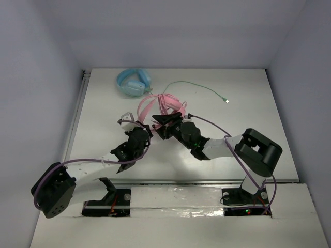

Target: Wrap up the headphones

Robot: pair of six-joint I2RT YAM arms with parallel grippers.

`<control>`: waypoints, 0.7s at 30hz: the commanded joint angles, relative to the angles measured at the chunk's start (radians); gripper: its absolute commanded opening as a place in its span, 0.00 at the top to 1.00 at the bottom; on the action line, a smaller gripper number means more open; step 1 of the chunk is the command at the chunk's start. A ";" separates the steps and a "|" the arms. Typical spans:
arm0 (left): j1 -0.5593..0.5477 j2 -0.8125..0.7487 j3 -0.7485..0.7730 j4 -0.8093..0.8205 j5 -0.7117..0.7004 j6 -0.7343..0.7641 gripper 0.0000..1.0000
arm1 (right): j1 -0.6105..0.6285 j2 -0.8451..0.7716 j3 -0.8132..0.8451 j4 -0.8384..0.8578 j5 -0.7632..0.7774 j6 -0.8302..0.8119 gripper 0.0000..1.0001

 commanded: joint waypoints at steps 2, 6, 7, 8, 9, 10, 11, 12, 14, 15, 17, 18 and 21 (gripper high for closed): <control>0.037 0.060 0.046 -0.029 0.387 -0.017 1.00 | -0.042 0.012 0.114 -0.096 -0.080 -0.109 0.32; 0.081 0.146 0.061 -0.027 0.559 -0.011 1.00 | -0.055 0.030 0.176 -0.201 -0.131 -0.172 0.21; 0.082 0.166 0.064 -0.012 0.590 -0.011 1.00 | -0.065 0.045 0.199 -0.237 -0.140 -0.185 0.16; 0.097 0.201 0.065 0.000 0.616 -0.014 1.00 | -0.065 0.057 0.253 -0.313 -0.167 -0.210 0.13; 0.112 0.219 0.065 0.014 0.669 -0.014 1.00 | -0.065 0.068 0.270 -0.326 -0.181 -0.221 0.12; 0.112 0.242 0.069 0.029 0.697 -0.014 1.00 | -0.065 0.079 0.276 -0.320 -0.190 -0.227 0.12; 0.126 0.281 0.072 0.040 0.720 -0.011 1.00 | -0.075 0.099 0.281 -0.311 -0.204 -0.224 0.12; 0.140 0.301 0.072 0.052 0.768 -0.008 1.00 | -0.075 0.105 0.282 -0.298 -0.220 -0.224 0.12; 0.152 0.353 0.080 0.077 0.828 -0.005 1.00 | -0.087 0.128 0.286 -0.266 -0.255 -0.219 0.12; 0.152 0.364 0.083 0.081 0.857 0.002 1.00 | -0.087 0.130 0.273 -0.251 -0.255 -0.210 0.13; 0.152 0.376 0.084 0.086 0.863 0.006 1.00 | -0.087 0.122 0.253 -0.225 -0.252 -0.207 0.18; 0.152 0.373 0.084 0.085 0.865 0.008 1.00 | -0.087 0.113 0.246 -0.225 -0.241 -0.210 0.18; 0.152 0.359 0.087 0.068 0.854 0.011 1.00 | -0.087 0.066 0.212 -0.258 -0.172 -0.244 0.19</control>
